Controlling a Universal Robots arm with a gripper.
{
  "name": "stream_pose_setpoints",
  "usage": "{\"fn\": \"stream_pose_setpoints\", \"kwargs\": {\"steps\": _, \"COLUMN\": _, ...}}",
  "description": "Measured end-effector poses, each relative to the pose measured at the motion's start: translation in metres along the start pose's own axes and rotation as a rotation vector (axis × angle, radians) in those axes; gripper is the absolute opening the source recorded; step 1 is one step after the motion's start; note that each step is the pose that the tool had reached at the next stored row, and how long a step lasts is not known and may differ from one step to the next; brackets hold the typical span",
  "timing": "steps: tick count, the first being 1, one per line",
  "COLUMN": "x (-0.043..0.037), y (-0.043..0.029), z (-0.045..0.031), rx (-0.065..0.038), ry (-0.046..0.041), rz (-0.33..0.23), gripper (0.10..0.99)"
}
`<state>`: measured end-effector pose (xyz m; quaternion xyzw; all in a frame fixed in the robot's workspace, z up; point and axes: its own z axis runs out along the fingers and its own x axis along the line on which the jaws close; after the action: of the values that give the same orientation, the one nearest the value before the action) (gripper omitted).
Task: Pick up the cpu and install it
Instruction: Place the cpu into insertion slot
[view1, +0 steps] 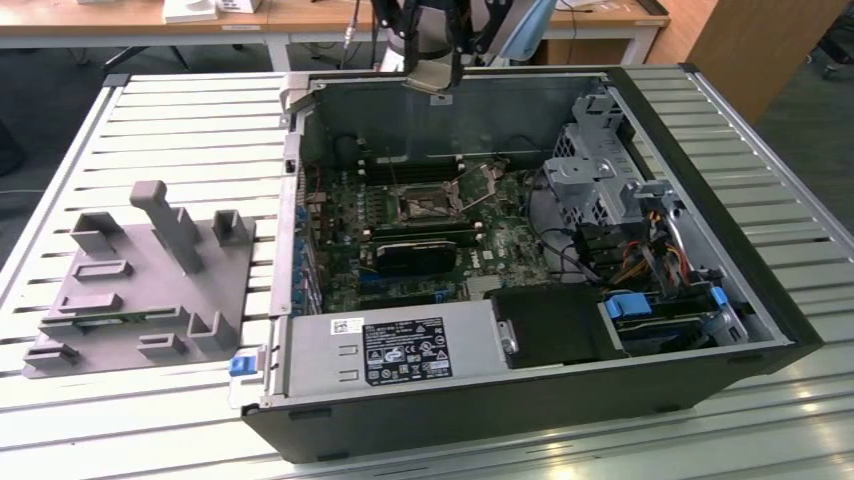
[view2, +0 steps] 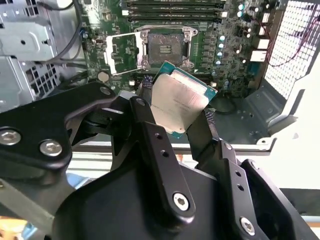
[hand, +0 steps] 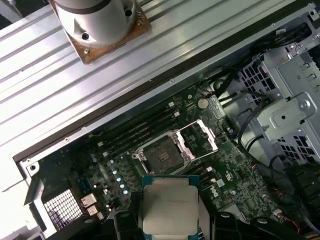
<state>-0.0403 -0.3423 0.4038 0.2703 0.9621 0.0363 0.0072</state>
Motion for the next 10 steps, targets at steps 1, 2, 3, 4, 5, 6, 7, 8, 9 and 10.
{"fn": "stream_pose_setpoints", "kwargs": {"steps": 1, "x": 0.0, "y": 0.0, "z": 0.0001, "rx": 0.0, "ry": -0.001, "rz": 0.014, "gripper": 0.529}}
{"fn": "stream_pose_setpoints", "kwargs": {"steps": 2, "x": 0.0, "y": 0.0, "z": 0.0001, "rx": 0.0, "ry": -0.0021, "rz": 0.028, "gripper": 0.529}}
{"fn": "stream_pose_setpoints", "kwargs": {"steps": 3, "x": 0.0, "y": 0.0001, "z": 0.0002, "rx": 0.0, "ry": -0.0032, "rz": 0.044, "gripper": 0.529}}
{"fn": "stream_pose_setpoints", "kwargs": {"steps": 4, "x": 0.0001, "y": 0.0001, "z": 0.0003, "rx": 0.0, "ry": -0.0043, "rz": 0.057, "gripper": 0.529}}
{"fn": "stream_pose_setpoints", "kwargs": {"steps": 5, "x": 0.0001, "y": 0.0001, "z": 0.0004, "rx": 0.0, "ry": -0.0053, "rz": 0.07, "gripper": 0.529}}
{"fn": "stream_pose_setpoints", "kwargs": {"steps": 6, "x": 0.0001, "y": 0.0001, "z": 0.0004, "rx": 0.0, "ry": -0.0062, "rz": 0.083, "gripper": 0.529}}
{"fn": "stream_pose_setpoints", "kwargs": {"steps": 7, "x": 0.0001, "y": 0.0002, "z": 0.0005, "rx": 0.0, "ry": -0.0072, "rz": 0.097, "gripper": 0.529}}
{"fn": "stream_pose_setpoints", "kwargs": {"steps": 8, "x": 0.0001, "y": 0.0002, "z": 0.0006, "rx": 0.0, "ry": -0.0084, "rz": 0.112, "gripper": 0.529}}
{"fn": "stream_pose_setpoints", "kwargs": {"steps": 9, "x": 0.0001, "y": 0.0002, "z": 0.0007, "rx": -0.001, "ry": -0.0095, "rz": 0.128, "gripper": 0.529}}
{"fn": "stream_pose_setpoints", "kwargs": {"steps": 10, "x": 0.0001, "y": 0.0002, "z": 0.0008, "rx": -0.001, "ry": -0.0107, "rz": 0.144, "gripper": 0.529}}
